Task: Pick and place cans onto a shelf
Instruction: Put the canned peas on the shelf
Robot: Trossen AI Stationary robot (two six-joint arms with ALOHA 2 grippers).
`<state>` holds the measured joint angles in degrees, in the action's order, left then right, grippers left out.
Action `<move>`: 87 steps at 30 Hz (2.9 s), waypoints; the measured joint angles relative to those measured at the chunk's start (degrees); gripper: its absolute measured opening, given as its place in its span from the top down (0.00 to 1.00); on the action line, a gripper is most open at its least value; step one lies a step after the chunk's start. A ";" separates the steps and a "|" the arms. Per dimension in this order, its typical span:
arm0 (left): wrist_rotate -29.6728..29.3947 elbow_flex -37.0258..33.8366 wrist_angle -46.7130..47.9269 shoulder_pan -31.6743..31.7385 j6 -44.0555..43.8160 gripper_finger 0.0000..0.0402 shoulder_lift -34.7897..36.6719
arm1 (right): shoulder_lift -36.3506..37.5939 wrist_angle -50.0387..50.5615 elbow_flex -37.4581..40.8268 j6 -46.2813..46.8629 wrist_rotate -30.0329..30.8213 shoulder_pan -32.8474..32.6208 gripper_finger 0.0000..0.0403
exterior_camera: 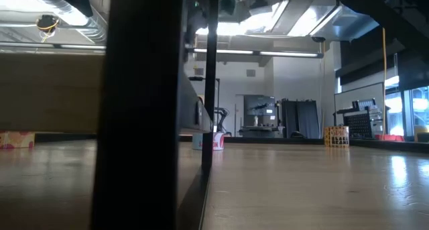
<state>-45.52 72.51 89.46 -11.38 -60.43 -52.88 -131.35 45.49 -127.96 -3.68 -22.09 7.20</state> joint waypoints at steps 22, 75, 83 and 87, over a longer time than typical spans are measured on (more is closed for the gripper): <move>25.13 -0.02 -23.41 -0.08 46.31 0.98 -1.53 | 18.13 19.09 -6.99 -8.90 20.71 0.02 0.97; 43.79 -0.02 -36.15 0.11 87.44 0.86 -32.42 | 33.72 38.38 -6.93 -11.82 38.47 0.28 0.98; 43.76 -0.02 -36.91 0.11 80.39 0.86 -32.42 | 33.83 39.65 -6.93 -11.82 38.43 0.28 0.97; 43.76 -0.01 -36.80 0.11 80.07 0.86 -33.27 | 33.83 39.65 -6.93 -11.82 38.43 0.28 0.98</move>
<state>-1.76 72.50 52.66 -11.27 19.64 -86.15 -97.51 85.14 -134.89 -15.51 16.34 7.49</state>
